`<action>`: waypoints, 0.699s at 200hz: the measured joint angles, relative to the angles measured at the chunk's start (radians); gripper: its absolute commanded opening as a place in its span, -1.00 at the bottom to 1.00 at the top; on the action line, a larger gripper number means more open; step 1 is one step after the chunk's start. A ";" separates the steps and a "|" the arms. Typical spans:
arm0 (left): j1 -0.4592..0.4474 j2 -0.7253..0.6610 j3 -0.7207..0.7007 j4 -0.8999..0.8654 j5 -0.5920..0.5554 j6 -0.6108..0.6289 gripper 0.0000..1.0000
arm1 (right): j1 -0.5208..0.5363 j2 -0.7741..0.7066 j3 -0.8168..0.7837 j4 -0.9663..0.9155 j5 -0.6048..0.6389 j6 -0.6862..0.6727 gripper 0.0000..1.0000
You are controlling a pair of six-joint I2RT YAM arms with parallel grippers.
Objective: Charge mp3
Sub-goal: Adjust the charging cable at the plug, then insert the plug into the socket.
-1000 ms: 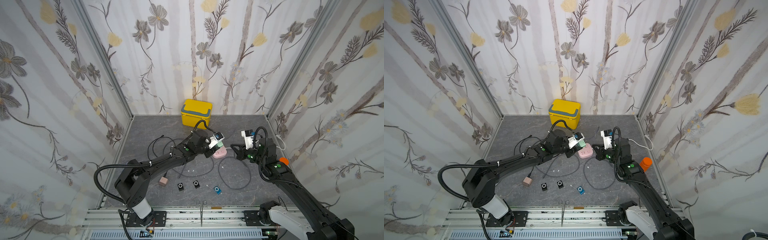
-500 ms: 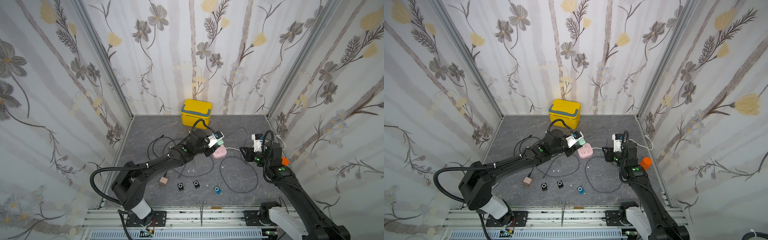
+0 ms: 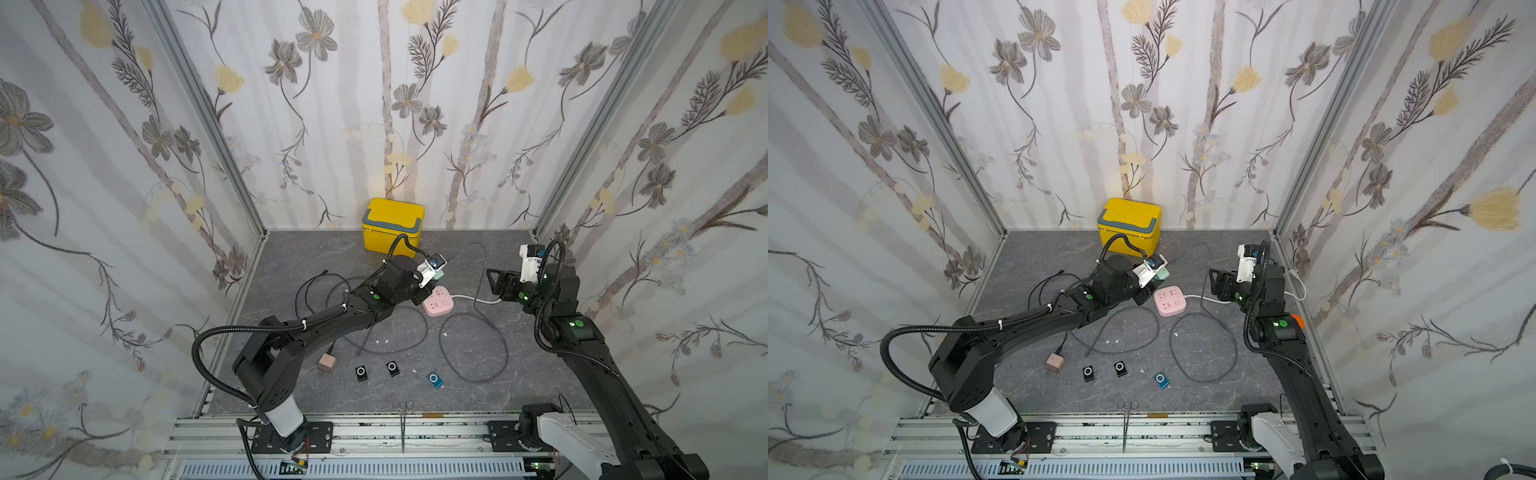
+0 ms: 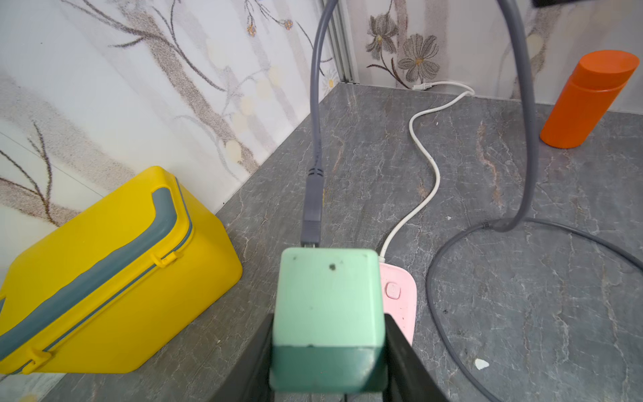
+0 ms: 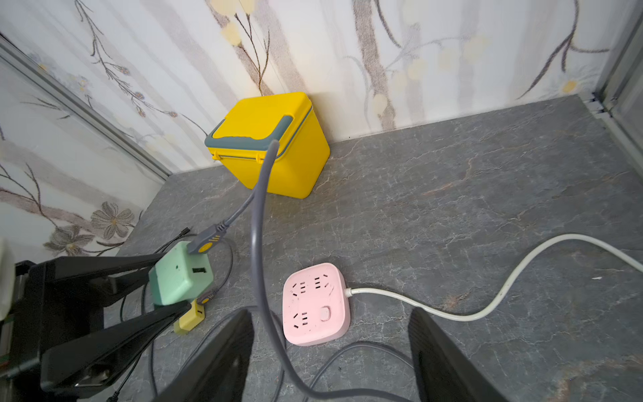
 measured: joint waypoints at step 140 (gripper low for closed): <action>-0.001 -0.029 -0.019 0.048 0.108 0.045 -0.83 | 0.165 0.072 0.010 0.056 -0.315 0.175 0.31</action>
